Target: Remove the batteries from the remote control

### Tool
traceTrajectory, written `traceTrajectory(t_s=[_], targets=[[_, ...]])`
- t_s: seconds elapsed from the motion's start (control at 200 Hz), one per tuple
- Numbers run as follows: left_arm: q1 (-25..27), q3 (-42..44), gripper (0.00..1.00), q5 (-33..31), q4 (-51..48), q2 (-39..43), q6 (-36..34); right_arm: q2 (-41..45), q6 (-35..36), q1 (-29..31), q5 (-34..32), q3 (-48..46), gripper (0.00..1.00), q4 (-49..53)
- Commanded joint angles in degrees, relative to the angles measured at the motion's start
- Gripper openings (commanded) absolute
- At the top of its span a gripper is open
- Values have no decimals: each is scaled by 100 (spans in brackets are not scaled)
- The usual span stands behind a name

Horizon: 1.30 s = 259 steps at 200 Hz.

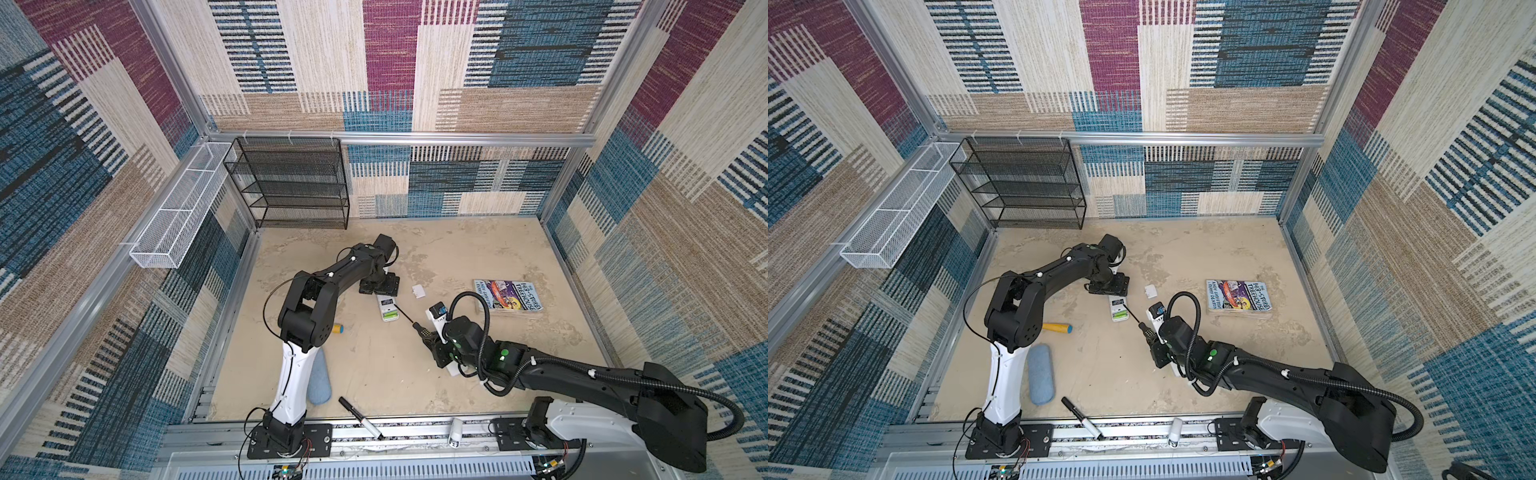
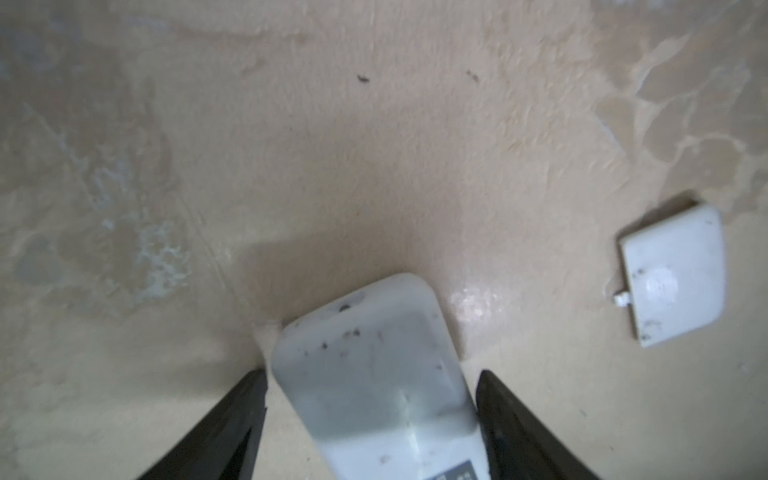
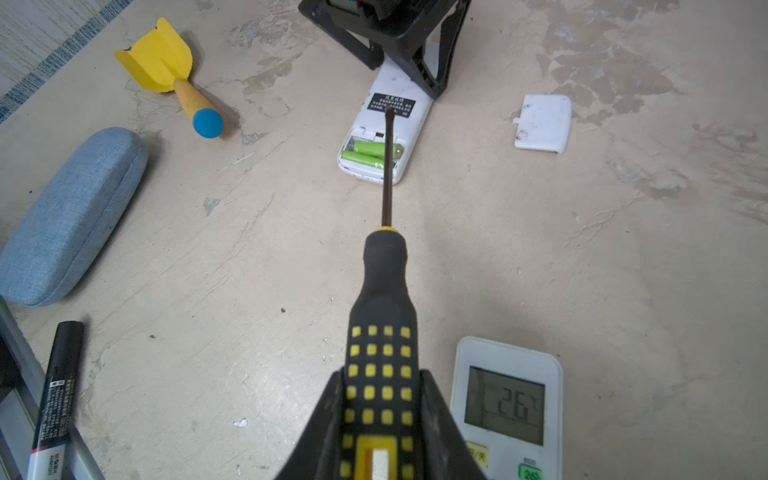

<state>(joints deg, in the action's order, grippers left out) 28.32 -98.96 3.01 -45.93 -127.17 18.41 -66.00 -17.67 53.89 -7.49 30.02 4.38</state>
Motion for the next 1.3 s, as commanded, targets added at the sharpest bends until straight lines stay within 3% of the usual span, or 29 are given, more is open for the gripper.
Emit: traceTrajectory(t_s=[0.0,0.476,0.766,1.072,1.292], targets=[[-52,-74,82,-263,-856,-219,204,43,44,-4,-42,61,0,-128],[-322,653,80,-555,-913,312,354,-326,166,-5,114,405,0,212],[-318,1064,78,-336,-652,564,313,-469,-502,-111,-287,671,0,666],[-319,1556,72,33,-427,1021,103,-519,-713,-448,46,809,0,610],[-318,1884,75,115,-250,1521,20,-639,-624,-537,309,845,0,494]])
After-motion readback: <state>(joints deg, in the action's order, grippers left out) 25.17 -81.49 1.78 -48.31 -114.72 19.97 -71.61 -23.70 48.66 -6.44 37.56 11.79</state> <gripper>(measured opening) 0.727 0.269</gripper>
